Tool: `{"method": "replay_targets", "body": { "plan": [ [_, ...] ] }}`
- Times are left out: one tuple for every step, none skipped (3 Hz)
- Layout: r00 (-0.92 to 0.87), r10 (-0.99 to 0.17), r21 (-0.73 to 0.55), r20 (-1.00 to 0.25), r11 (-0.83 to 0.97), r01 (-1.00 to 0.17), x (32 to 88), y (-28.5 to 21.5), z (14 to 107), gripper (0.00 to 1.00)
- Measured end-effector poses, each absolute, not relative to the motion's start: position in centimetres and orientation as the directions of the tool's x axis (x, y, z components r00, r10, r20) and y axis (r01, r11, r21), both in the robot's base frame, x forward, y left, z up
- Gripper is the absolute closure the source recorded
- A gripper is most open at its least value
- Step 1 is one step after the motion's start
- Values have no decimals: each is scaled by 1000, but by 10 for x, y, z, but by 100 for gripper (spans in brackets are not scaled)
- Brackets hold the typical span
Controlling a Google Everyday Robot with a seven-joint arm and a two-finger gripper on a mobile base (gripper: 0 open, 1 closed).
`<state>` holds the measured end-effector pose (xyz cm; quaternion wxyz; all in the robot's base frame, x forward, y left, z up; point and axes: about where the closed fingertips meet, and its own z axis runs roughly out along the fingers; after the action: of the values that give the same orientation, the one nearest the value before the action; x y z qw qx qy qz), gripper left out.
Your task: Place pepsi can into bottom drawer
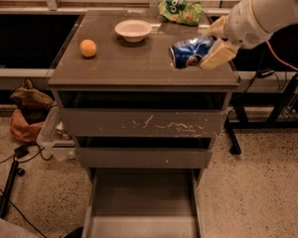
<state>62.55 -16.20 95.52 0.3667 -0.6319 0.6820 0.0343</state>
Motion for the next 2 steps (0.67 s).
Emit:
{"method": "replay_targets", "body": {
  "plan": [
    [66,-765,-360,-640,223,-906,584,-146,919,100],
    [36,-663,-255,-748,237,-937,537,-128,867,100]
  ]
}}
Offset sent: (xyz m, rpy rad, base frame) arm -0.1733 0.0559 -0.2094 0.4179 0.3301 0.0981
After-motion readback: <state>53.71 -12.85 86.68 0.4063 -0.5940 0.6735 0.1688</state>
